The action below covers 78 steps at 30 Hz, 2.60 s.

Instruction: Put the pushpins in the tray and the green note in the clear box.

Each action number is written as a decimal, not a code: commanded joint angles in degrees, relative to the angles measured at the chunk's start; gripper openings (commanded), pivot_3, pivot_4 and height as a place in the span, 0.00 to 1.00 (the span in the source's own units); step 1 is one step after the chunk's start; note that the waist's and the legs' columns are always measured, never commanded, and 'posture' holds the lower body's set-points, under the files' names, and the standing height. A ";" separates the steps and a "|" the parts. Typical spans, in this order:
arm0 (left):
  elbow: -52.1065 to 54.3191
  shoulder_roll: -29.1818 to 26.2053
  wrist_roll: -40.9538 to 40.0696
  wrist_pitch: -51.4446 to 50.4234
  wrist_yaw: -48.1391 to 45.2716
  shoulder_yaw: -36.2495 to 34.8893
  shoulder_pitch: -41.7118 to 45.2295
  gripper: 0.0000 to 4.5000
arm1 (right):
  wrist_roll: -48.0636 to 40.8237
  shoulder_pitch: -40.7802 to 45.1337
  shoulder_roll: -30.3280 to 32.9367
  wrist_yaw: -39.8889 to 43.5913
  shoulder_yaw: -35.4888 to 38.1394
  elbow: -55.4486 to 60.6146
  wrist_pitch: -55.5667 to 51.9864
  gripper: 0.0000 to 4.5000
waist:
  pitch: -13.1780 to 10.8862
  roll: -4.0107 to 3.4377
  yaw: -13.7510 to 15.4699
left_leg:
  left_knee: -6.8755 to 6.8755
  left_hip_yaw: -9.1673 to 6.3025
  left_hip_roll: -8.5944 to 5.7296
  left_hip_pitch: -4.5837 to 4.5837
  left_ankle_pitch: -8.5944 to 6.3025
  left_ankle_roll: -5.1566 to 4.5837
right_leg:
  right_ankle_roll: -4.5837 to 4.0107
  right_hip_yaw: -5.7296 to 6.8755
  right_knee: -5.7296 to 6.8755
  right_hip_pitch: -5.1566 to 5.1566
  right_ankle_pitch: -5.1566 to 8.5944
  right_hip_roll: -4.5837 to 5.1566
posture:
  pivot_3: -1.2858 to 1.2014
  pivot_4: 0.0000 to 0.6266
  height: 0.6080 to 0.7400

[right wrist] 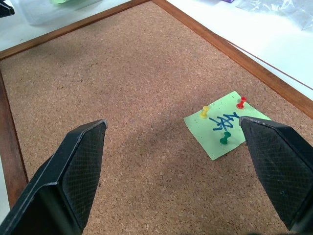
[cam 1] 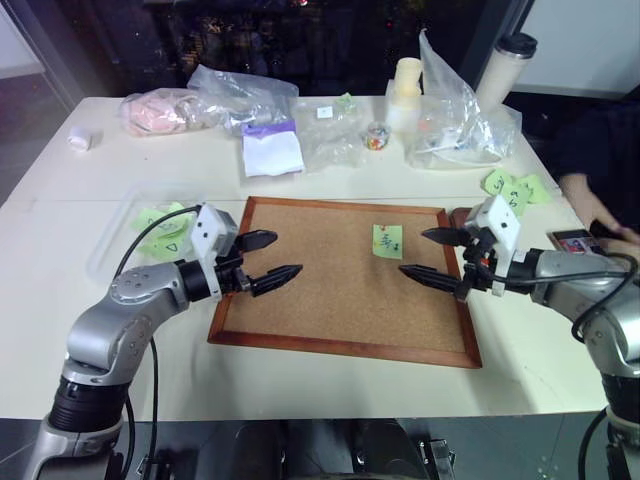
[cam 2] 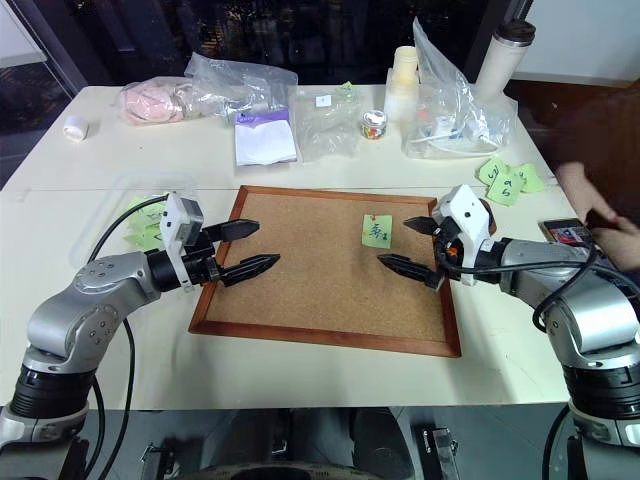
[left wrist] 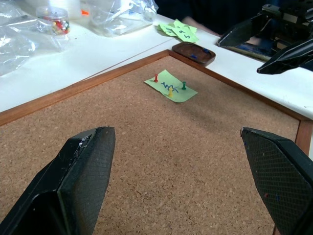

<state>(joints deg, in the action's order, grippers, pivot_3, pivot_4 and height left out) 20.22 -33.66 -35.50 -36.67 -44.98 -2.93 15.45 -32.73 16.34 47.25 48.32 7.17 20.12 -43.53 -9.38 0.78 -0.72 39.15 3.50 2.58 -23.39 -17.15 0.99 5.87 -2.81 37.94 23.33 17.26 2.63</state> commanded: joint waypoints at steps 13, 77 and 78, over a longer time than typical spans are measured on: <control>1.98 -0.01 0.42 1.28 -0.80 0.48 0.50 1.00 | 0.15 0.40 0.83 0.07 0.79 1.49 0.52 1.00 | 0.00 0.00 0.00 | 0.00 0.00 0.00 0.00 0.00 0.00 | 0.00 0.00 0.00 0.00 0.00 0.00 | 0.52 0.24 1.00; -15.27 14.11 22.39 14.66 4.34 16.02 1.66 0.00 | 22.10 25.60 -19.19 -7.39 -11.15 -41.08 13.15 0.01 | 0.05 -0.08 -0.17 | 0.04 0.09 -0.03 0.02 0.02 0.02 | 0.01 -0.02 0.11 0.03 -0.01 0.04 | 0.52 0.24 1.00; -15.61 14.11 22.45 14.43 4.34 16.15 1.57 0.00 | 21.68 25.67 -19.07 -7.47 -10.64 -40.14 12.54 0.01 | 0.05 -0.08 -0.17 | 0.04 0.09 -0.03 0.02 0.02 0.02 | 0.01 -0.02 0.11 0.03 -0.01 0.04 | 0.52 0.24 1.00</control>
<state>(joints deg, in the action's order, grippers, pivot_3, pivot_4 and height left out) 4.10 -19.57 -13.06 -22.06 -40.67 13.64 17.83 -10.36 40.59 27.87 40.99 -5.61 -22.74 -30.73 -9.32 0.70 -0.89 39.18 3.59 2.55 -23.37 -17.14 1.02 5.88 -2.83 38.06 23.37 17.25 2.68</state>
